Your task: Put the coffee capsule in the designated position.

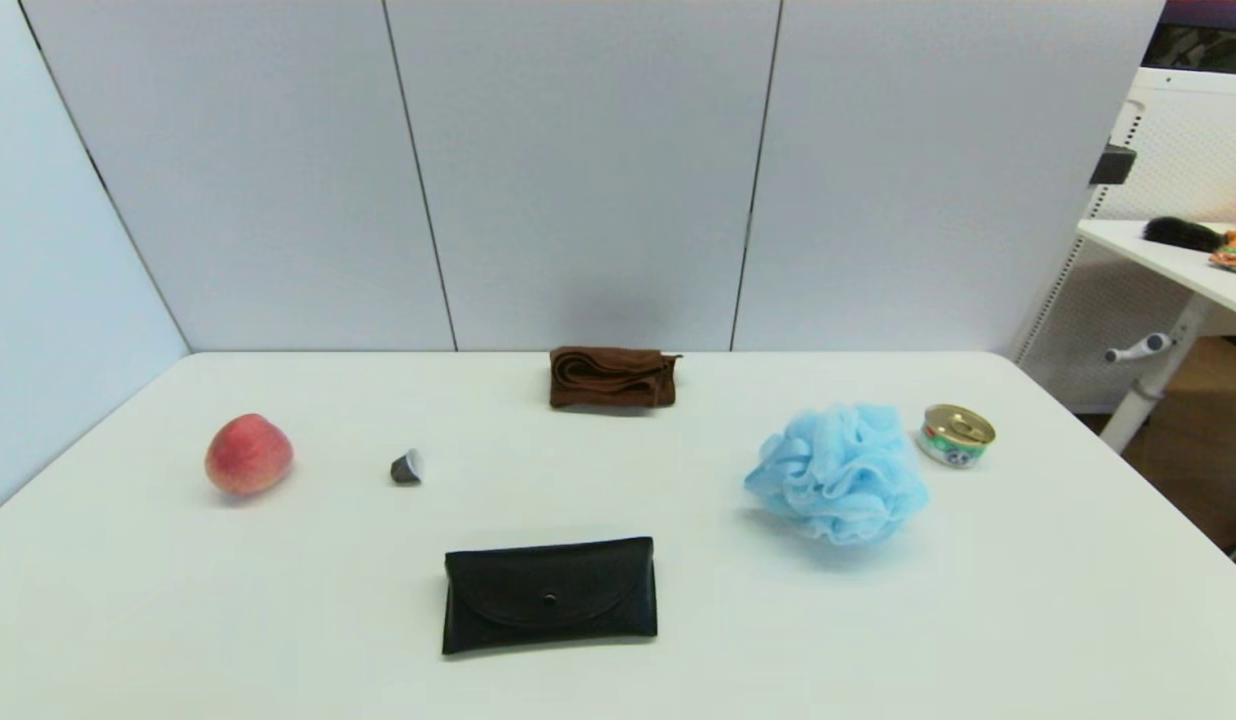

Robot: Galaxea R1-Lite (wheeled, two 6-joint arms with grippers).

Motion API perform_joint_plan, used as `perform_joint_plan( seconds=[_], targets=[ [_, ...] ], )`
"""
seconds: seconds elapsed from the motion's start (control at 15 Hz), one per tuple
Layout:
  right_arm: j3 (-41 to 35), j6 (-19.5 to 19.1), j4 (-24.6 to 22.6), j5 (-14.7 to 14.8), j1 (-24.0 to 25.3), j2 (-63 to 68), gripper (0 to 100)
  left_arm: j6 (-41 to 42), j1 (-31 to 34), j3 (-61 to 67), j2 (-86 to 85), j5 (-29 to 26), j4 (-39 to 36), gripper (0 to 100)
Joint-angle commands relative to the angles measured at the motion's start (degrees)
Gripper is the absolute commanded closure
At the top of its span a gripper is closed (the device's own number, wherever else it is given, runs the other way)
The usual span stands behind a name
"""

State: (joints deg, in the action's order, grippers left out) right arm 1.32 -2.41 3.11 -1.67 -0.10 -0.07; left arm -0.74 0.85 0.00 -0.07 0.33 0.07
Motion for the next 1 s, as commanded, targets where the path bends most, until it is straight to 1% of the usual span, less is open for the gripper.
perform_joint_plan(
  seconds=[0.07,1.0],
  targets=[
    [0.0,0.0,0.1,0.0,0.0,0.1,0,0.0,0.0,0.0,0.0,0.0,0.0,0],
    [0.0,0.0,0.0,0.0,0.0,0.1,0,0.0,0.0,0.0,0.0,0.0,0.0,0]
  ],
)
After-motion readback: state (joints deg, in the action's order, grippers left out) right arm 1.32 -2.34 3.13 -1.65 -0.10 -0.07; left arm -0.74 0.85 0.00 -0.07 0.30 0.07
